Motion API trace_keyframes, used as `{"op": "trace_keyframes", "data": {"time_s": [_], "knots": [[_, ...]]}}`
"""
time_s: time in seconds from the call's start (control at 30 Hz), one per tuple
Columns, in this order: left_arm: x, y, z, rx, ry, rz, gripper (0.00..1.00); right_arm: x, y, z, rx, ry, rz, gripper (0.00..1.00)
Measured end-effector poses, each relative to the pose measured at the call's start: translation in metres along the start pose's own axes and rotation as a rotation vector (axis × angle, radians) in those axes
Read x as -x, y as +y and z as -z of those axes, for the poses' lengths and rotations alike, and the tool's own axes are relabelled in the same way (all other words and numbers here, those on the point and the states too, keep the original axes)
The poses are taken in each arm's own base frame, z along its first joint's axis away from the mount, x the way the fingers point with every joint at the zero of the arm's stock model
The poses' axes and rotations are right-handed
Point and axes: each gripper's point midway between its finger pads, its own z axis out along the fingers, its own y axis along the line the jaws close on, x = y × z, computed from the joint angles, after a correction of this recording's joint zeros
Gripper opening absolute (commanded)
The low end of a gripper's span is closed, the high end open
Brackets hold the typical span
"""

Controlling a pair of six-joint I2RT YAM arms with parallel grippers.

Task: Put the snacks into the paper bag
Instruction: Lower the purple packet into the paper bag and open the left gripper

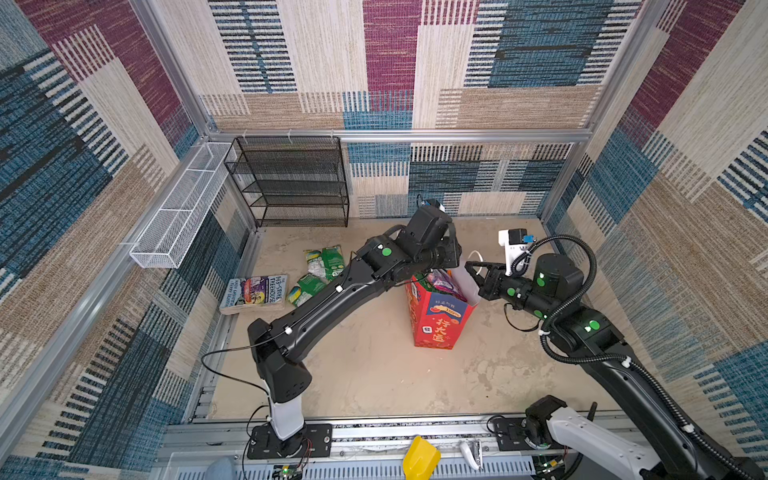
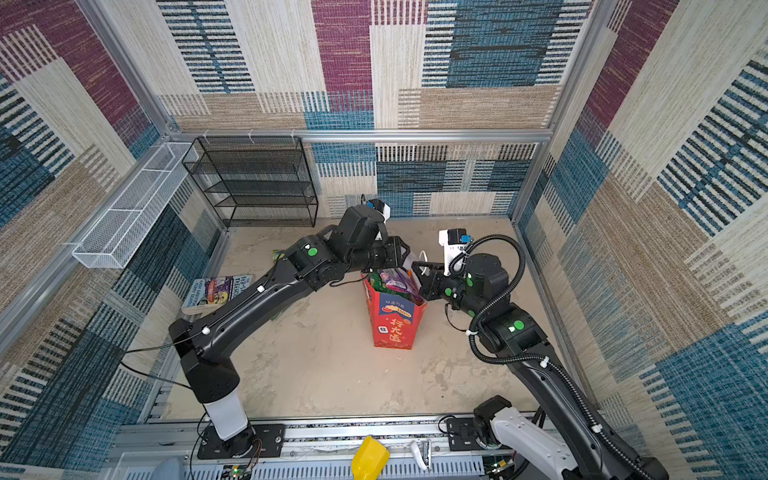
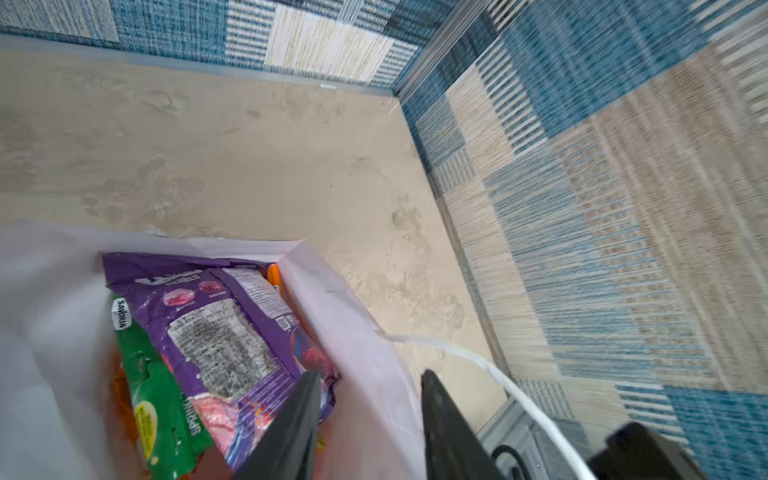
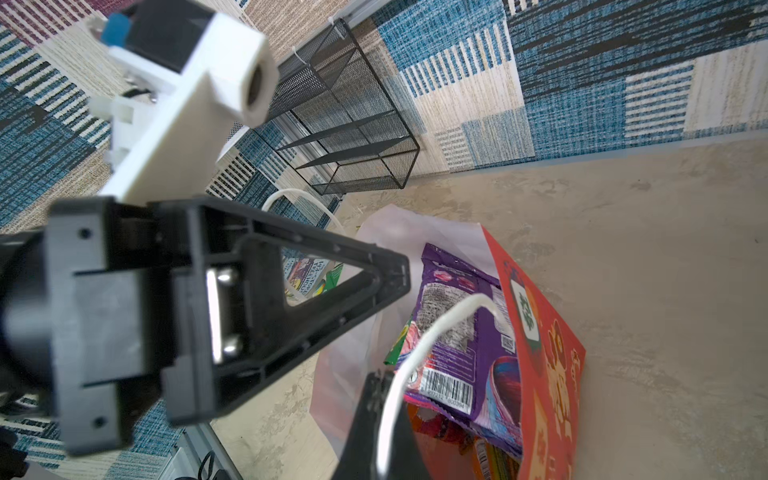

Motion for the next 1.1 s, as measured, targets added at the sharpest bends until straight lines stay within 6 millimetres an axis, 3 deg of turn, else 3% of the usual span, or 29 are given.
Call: {"op": "trace_keyframes", "data": {"time_s": [0.17,0.33,0.57,0.73,0.87,0.97,1.1], "knots": [[-0.021,0.016,-0.028,0.065,0.13,-0.035,0.28,0.004,0.003,0.003,0.004,-0.01,0.003,0.01],[-0.047,0.028,-0.036,0.104,0.244,-0.076,0.26,0.007,0.002,0.006,-0.009,-0.024,0.005,0.01],[-0.069,0.059,-0.047,0.188,0.345,-0.119,0.28,0.005,0.0,0.007,-0.02,-0.019,0.006,0.01],[-0.073,0.066,-0.069,0.204,0.389,-0.151,0.31,0.006,0.0,0.007,-0.018,-0.021,0.006,0.01],[-0.069,0.058,-0.081,0.172,0.404,-0.157,0.33,0.003,-0.002,0.007,-0.026,-0.008,0.002,0.01],[-0.061,0.053,-0.07,0.161,0.399,-0.16,0.4,0.003,-0.001,0.007,-0.026,-0.008,0.002,0.01],[-0.031,0.027,-0.028,0.077,0.319,-0.163,0.5,0.004,-0.001,0.008,-0.025,-0.011,0.003,0.02]]}}
